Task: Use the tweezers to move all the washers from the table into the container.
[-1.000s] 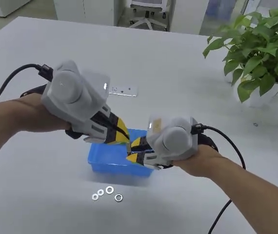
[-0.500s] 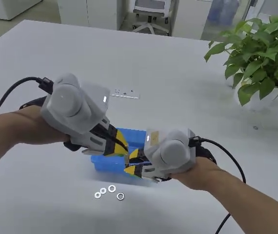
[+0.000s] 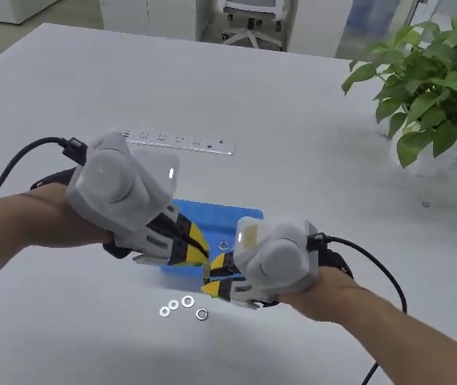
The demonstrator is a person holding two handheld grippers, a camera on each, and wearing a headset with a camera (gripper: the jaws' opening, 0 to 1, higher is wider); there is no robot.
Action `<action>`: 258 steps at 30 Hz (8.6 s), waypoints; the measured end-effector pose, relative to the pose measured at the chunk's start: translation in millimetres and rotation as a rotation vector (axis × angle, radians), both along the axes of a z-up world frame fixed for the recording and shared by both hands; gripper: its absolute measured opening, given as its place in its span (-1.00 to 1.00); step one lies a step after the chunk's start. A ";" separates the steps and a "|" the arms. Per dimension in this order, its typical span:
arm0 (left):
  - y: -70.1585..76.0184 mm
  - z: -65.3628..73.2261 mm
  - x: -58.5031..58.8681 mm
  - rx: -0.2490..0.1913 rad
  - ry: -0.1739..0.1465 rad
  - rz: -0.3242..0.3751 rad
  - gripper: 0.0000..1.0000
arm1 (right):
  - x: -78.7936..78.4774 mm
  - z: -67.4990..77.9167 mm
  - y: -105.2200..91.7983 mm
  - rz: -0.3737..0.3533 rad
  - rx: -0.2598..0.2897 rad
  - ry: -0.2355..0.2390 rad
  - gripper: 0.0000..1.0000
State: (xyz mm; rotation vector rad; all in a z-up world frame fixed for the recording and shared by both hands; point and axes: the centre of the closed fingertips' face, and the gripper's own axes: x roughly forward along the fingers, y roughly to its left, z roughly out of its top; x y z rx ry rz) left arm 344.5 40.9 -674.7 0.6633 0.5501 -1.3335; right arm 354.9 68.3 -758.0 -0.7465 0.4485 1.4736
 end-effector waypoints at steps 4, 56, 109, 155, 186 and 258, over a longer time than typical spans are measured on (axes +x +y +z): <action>0.4 -4.6 -4.5 -0.001 0.014 0.003 -0.89 | -5.7 -5.0 0.3 0.003 -0.002 0.013 -0.76; 2.9 -38.5 -16.4 -0.013 0.103 0.022 -0.89 | -24.5 -37.2 -0.3 -0.021 -0.014 0.121 -0.80; -1.5 10.7 -18.8 -0.015 0.028 0.002 -0.89 | -19.6 13.7 -7.1 -0.021 -0.017 0.044 -0.81; 9.2 10.9 58.7 -0.024 -0.011 0.019 -0.88 | 58.6 15.9 3.1 -0.041 -0.005 0.012 -0.81; 19.0 -34.3 95.0 -0.008 0.021 0.041 -0.88 | 92.7 -30.5 12.5 -0.019 -0.021 0.046 -0.80; 18.8 13.3 18.6 0.001 -0.037 0.029 -0.88 | 21.1 17.6 16.7 0.028 -0.010 -0.028 -0.78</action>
